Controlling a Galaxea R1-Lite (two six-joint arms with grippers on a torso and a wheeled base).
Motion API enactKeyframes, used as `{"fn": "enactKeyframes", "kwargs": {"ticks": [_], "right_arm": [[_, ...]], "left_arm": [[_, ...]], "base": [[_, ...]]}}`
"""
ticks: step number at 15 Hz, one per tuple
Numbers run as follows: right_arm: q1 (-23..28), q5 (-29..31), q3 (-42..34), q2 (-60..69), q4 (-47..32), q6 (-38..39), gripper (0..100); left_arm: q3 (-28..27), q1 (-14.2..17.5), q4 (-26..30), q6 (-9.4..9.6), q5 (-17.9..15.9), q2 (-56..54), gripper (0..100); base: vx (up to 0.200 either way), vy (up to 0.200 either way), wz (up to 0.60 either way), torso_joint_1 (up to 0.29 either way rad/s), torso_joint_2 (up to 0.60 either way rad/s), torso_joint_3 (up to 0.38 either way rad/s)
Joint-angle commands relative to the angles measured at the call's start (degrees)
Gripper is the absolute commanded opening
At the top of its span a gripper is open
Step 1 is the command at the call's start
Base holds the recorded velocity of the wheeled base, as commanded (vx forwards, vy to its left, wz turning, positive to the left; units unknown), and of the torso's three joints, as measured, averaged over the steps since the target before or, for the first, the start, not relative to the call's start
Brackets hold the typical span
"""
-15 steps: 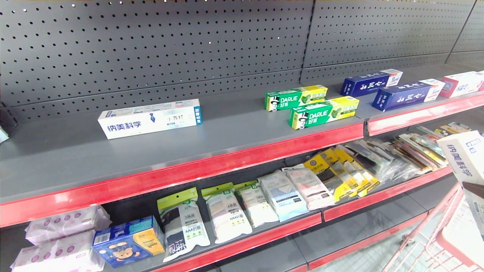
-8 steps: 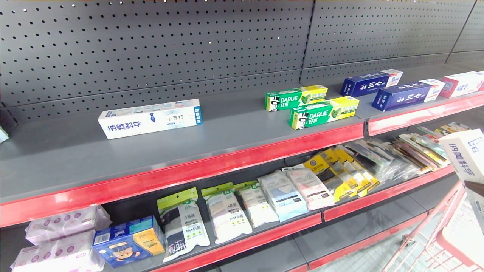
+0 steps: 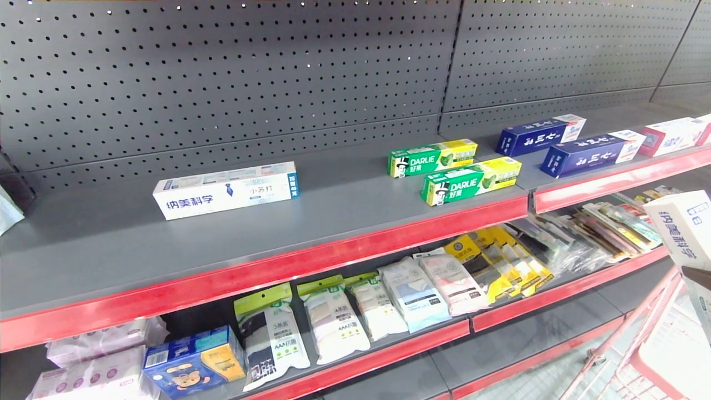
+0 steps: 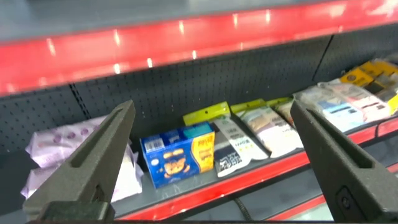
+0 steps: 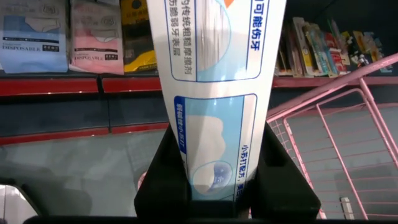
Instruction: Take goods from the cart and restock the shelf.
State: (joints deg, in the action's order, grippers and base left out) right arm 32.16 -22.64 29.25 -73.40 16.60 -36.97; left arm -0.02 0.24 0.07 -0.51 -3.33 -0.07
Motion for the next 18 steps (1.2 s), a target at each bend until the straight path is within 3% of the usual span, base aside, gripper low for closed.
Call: {"fn": "enactKeyframes", "kwargs": {"ticks": [1,7,18], "right_arm": [[0.01,-0.04,0.02,-0.16,0.01,-0.03,0],[-0.08,-0.04,0.02,-0.08,0.01,-0.12,0],[-0.78,-0.04,0.11,0.10,0.10,-0.91,0]], "left_arm": [[0.02,0.02,0.01,-0.02,-0.01,0.07,100],[-0.06,0.02,0.01,-0.02,-0.01,0.07,100],[-0.06,0.02,0.01,-0.02,-0.01,0.07,100]], "base": [[0.000,0.000,0.00,0.246,-0.54,-0.305],[0.000,0.000,0.00,0.259,-0.56,-0.309],[0.000,0.000,0.00,0.178,-0.37,-0.203]]}}
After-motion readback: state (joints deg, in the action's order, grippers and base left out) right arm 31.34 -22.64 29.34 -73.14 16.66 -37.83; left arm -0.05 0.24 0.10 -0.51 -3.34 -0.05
